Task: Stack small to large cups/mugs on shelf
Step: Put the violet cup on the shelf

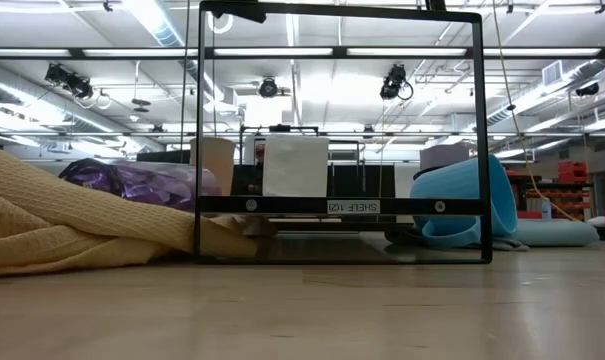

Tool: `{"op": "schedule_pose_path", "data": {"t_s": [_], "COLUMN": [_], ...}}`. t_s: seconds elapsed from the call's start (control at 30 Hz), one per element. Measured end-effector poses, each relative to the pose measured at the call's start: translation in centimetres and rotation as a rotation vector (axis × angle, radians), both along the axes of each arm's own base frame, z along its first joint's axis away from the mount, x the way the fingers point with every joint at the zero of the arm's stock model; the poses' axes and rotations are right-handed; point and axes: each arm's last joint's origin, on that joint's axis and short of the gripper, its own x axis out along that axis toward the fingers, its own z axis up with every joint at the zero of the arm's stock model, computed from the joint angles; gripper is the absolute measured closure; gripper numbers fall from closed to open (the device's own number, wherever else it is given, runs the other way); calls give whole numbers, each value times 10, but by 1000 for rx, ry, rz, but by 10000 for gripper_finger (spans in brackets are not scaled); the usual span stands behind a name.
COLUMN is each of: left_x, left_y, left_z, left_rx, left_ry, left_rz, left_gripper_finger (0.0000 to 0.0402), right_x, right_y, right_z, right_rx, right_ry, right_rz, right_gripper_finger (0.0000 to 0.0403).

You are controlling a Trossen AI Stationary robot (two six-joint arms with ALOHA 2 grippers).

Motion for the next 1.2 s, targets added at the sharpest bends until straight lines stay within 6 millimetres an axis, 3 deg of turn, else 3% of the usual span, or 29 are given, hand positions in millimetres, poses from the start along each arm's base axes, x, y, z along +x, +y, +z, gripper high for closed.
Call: {"op": "schedule_pose_path", "data": {"t_s": [0.6, 0.97, 1.2], "left_x": [-1, -12, -17], "left_y": [24, 13, 12], "left_z": [4, -14, -19], "left_rx": [-104, -138, -168], "left_ry": [-85, 158, 232], "left_rz": [170, -14, -9], "left_gripper_finger": [351, 344, 328], "right_x": [0, 2, 5], "right_y": [0, 0, 10], "right_z": [1, 12, 16], "right_rx": [-7, -106, -233], "right_ry": [-12, -94, -106], "right_rz": [1, 23, 91], "right_gripper_finger": [381, 381, 381]}}
